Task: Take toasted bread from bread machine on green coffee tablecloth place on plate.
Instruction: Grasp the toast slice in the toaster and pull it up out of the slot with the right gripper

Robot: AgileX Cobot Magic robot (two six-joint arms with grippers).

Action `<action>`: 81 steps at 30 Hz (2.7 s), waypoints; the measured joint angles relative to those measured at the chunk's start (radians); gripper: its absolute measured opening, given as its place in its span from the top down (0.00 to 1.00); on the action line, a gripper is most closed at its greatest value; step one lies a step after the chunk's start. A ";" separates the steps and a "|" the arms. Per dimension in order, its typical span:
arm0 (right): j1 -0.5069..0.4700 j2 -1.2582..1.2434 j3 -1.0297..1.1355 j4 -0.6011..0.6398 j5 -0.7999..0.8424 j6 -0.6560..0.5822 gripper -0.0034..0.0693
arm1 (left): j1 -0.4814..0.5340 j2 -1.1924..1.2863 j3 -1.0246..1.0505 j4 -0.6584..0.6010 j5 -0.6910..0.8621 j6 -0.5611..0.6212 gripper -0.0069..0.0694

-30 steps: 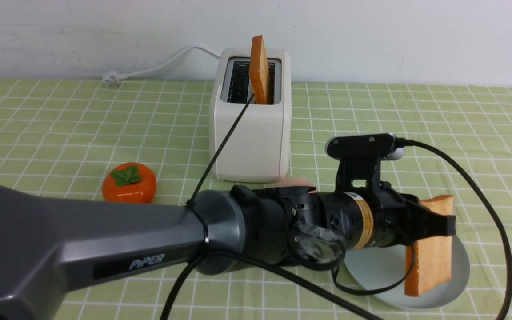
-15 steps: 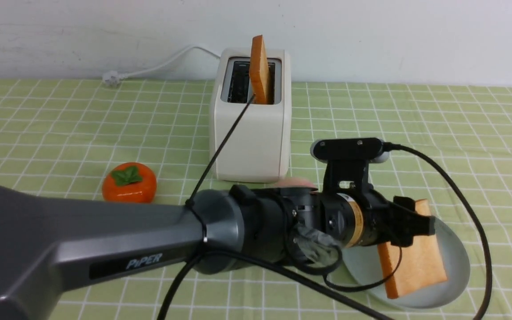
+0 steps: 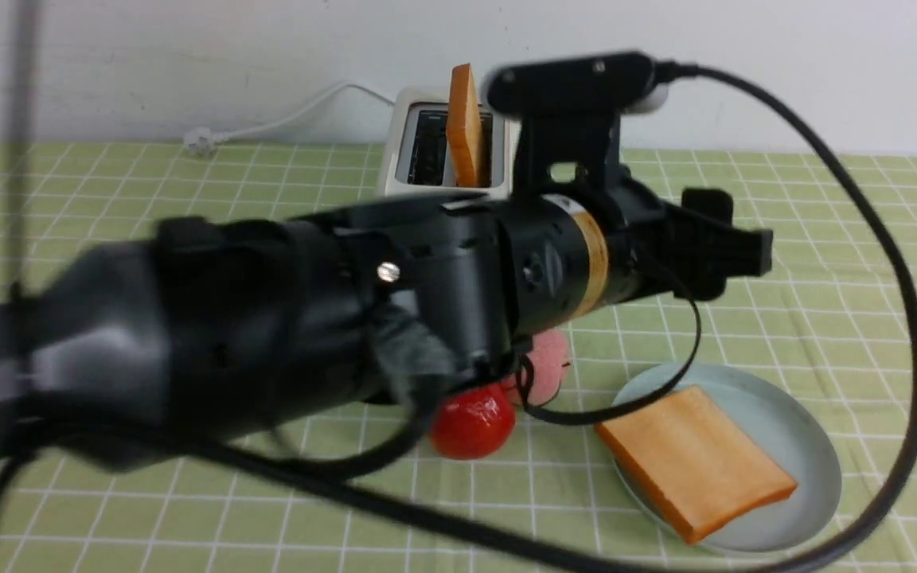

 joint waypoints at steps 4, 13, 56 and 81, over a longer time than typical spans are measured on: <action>0.000 0.121 -0.056 0.043 0.002 -0.053 0.95 | -0.045 -0.173 0.078 -0.023 0.149 0.089 0.65; 0.000 0.467 -0.252 0.165 -0.033 -0.166 0.95 | -0.059 -0.559 0.404 -0.065 0.263 0.107 0.93; 0.510 1.599 -1.165 0.030 -0.620 0.026 0.23 | -0.059 -1.227 0.881 0.343 0.240 0.071 0.93; 0.467 1.811 -1.273 0.011 -0.818 -0.072 0.64 | -0.059 -1.227 0.881 0.347 0.199 0.039 0.92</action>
